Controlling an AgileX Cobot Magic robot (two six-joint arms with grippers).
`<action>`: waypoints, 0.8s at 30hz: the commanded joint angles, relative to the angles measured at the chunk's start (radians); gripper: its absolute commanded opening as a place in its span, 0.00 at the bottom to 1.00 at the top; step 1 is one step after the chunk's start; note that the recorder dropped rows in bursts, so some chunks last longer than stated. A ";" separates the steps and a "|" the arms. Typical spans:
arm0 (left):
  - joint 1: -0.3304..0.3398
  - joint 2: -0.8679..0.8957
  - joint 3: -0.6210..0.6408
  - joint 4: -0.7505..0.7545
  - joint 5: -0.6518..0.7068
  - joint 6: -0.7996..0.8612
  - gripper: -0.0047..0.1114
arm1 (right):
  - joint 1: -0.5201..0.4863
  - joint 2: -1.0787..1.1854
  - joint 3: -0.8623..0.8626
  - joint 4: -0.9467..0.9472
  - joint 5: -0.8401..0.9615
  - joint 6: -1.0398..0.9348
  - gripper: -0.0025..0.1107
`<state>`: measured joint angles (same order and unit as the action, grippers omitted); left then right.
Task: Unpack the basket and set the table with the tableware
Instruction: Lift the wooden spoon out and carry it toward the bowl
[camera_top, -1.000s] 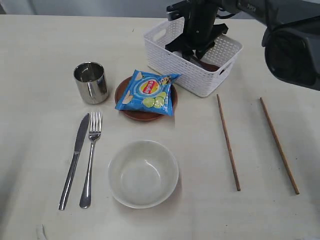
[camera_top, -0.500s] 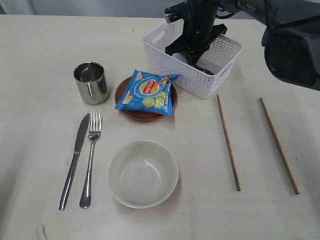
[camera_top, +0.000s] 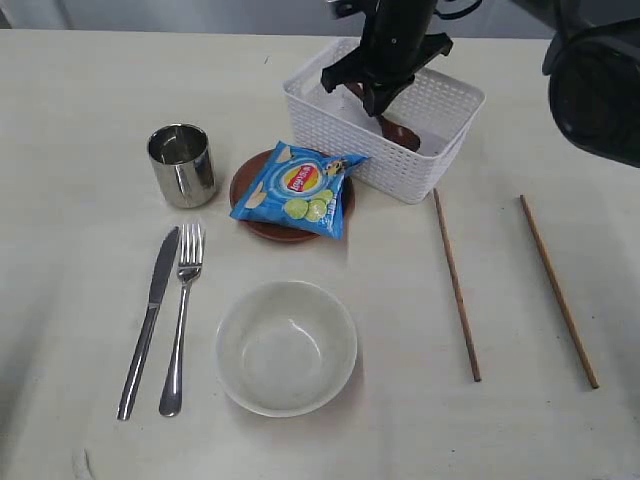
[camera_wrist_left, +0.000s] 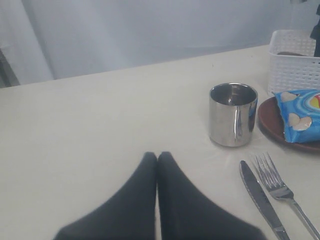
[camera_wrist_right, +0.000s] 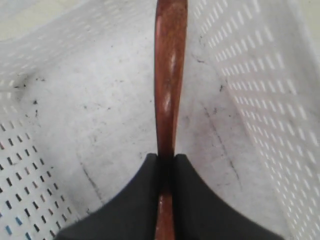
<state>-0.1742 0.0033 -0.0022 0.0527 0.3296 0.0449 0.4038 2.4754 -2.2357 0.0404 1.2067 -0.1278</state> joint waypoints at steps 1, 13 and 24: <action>0.002 -0.003 0.002 -0.002 -0.008 0.000 0.04 | -0.003 -0.027 0.004 0.003 0.009 -0.001 0.02; 0.002 -0.003 0.002 -0.002 -0.008 0.000 0.04 | -0.003 -0.301 0.063 0.064 0.014 0.001 0.02; 0.002 -0.003 0.002 -0.002 -0.008 0.000 0.04 | 0.141 -0.779 0.743 0.167 -0.137 -0.022 0.02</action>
<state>-0.1742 0.0033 -0.0022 0.0527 0.3296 0.0449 0.4877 1.7784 -1.5748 0.1928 1.1056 -0.1347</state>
